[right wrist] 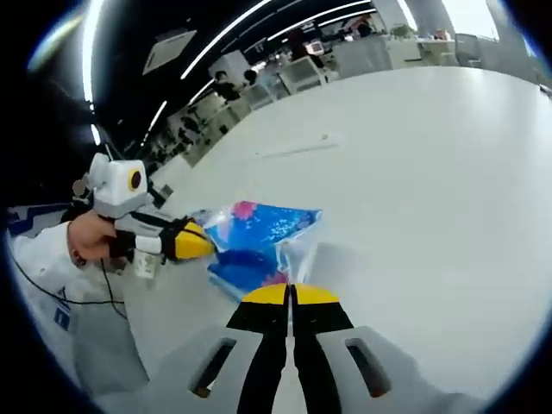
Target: Arrange the tabletop items into an orderly group along one side of the table until the central work area is clear of visible clutter.
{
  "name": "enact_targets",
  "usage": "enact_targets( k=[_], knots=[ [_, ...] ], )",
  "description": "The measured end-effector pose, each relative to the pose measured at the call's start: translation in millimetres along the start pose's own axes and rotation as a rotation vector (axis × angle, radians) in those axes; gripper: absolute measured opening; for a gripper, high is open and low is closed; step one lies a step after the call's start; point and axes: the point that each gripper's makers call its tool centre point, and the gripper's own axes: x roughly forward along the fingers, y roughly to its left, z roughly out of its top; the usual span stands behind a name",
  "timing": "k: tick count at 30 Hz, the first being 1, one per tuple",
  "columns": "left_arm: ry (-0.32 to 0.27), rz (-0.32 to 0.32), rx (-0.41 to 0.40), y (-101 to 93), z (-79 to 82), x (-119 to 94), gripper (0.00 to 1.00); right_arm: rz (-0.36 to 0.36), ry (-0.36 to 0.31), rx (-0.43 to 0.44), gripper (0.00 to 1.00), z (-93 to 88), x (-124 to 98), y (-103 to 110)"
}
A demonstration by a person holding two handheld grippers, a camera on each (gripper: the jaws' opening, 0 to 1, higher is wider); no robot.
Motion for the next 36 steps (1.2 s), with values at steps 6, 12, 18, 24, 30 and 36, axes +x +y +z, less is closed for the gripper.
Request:
enact_targets(
  k=[6, 12, 18, 24, 30, 36],
  knots=[
    [0.015, 0.007, -0.020, 3.9, -6.8, 8, 0.00, -0.001, 0.015, 0.004, 0.00, -4.7, 5, -4],
    [0.029, 0.007, -0.030, 5.8, -11.4, 13, 0.01, -0.002, 0.028, 0.009, 0.00, -10.5, 8, -8],
    [0.040, 0.017, -0.025, 8.5, -15.7, 15, 0.03, -0.005, 0.035, -0.002, 0.00, -14.2, 10, -8],
    [0.039, 0.023, -0.036, 11.6, -18.4, 16, 0.05, -0.010, 0.043, -0.003, 0.00, -16.7, 10, -9],
    [0.038, 0.036, -0.040, 14.9, -19.4, 16, 0.08, -0.010, 0.046, -0.005, 0.00, -18.4, 11, -9],
    [0.037, 0.052, -0.042, 18.7, -20.1, 15, 0.11, -0.026, 0.039, -0.018, 0.05, -17.1, 9, -13]
  ],
)
